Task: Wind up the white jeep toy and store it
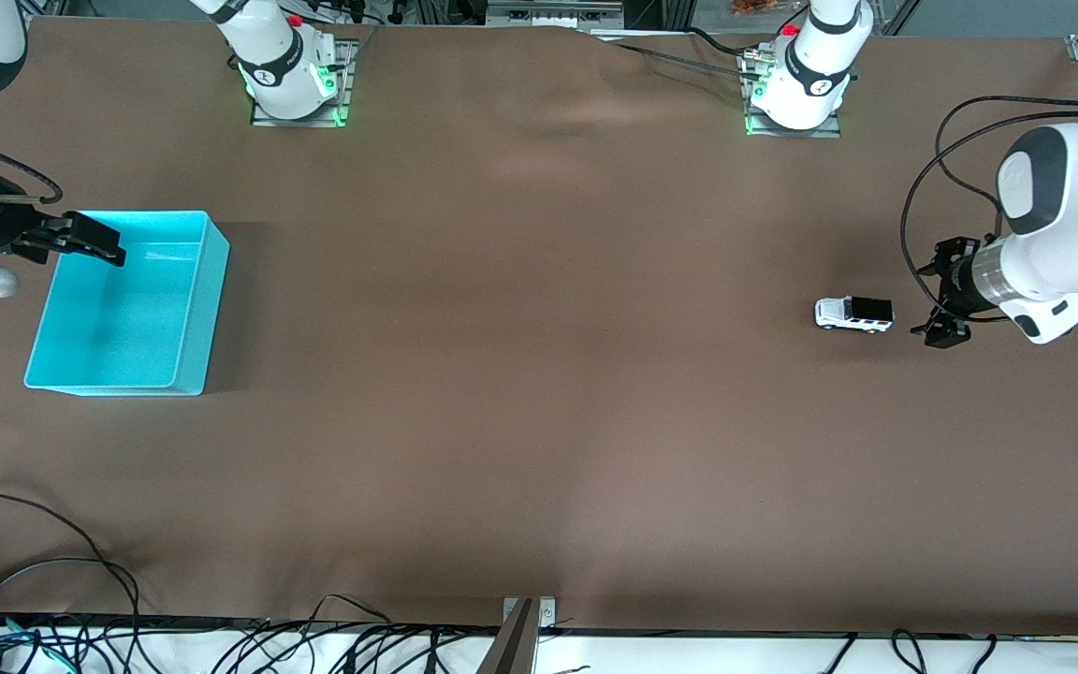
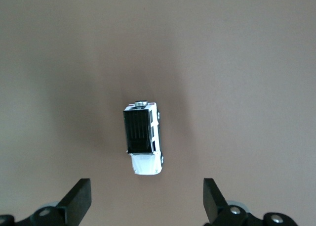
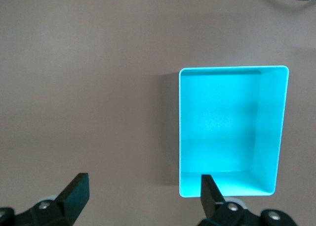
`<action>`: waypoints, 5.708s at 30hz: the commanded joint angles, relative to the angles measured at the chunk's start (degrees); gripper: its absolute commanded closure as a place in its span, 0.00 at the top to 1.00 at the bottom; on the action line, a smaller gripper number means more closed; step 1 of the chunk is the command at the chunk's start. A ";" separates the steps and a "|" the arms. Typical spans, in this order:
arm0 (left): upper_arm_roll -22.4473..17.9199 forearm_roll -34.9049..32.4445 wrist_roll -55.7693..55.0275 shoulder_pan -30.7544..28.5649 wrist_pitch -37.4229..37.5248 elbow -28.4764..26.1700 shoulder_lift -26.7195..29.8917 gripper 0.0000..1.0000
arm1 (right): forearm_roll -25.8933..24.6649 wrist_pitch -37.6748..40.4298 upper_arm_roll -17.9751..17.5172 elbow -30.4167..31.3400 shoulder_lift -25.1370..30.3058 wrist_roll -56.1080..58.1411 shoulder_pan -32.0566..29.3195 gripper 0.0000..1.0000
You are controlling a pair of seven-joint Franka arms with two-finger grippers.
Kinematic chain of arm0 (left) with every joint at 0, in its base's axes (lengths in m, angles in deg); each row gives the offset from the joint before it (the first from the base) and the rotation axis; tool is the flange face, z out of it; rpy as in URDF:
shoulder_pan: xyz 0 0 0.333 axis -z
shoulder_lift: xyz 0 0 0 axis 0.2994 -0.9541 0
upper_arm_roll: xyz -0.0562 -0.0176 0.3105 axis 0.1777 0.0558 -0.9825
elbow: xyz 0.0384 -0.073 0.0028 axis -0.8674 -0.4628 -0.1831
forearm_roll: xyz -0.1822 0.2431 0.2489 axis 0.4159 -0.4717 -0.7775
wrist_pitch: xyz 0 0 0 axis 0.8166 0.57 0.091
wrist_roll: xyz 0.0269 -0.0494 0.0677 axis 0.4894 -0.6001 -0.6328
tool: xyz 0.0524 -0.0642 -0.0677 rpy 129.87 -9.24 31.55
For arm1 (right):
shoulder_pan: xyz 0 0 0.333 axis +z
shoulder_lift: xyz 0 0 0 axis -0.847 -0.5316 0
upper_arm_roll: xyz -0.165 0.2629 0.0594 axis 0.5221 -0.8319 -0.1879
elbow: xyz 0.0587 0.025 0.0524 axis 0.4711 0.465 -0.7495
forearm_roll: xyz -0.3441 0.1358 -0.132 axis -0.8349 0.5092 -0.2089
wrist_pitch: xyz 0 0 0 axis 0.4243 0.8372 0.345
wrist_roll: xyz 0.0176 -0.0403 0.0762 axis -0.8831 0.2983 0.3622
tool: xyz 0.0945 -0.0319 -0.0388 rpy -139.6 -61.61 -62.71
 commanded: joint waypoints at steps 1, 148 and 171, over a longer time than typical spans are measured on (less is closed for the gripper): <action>0.27 -0.50 -5.52 -0.64 -10.00 -9.16 1.45 1.00 | 1.08 0.17 0.13 -1.30 -0.61 -0.03 -0.07 1.00; 12.22 -14.47 2.02 -26.39 -8.71 5.23 -8.57 1.00 | 1.88 0.17 0.13 -1.39 -0.61 -0.12 -0.07 1.00; 14.95 -7.27 35.50 -25.78 7.29 20.08 -2.33 1.00 | 1.88 0.17 0.13 -1.39 -0.61 -0.03 -0.07 1.00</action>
